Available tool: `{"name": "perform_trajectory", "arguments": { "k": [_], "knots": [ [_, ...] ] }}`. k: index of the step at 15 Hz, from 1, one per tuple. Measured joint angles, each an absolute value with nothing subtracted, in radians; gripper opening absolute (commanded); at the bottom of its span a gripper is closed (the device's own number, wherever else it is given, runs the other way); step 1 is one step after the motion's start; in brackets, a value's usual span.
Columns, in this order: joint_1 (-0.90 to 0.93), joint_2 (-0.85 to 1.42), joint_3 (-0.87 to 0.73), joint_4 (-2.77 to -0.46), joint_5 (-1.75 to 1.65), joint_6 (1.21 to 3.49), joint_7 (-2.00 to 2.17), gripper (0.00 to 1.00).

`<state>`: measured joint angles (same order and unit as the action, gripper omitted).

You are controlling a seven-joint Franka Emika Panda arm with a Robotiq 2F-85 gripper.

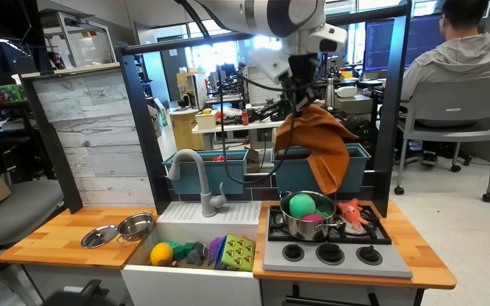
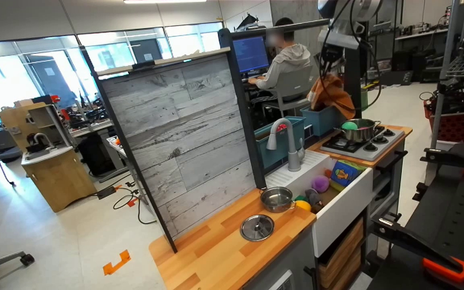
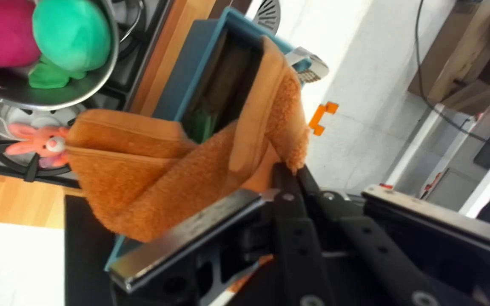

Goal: Hang the towel on the top railing

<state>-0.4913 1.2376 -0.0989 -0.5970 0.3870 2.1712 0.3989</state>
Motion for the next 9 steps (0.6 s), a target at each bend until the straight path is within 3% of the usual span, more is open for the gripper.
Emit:
{"name": "perform_trajectory", "arguments": {
  "k": [9],
  "knots": [
    [-0.485, 0.962, -0.005, -0.730, 0.417, 1.639, 0.224, 0.01]
  ]
}}
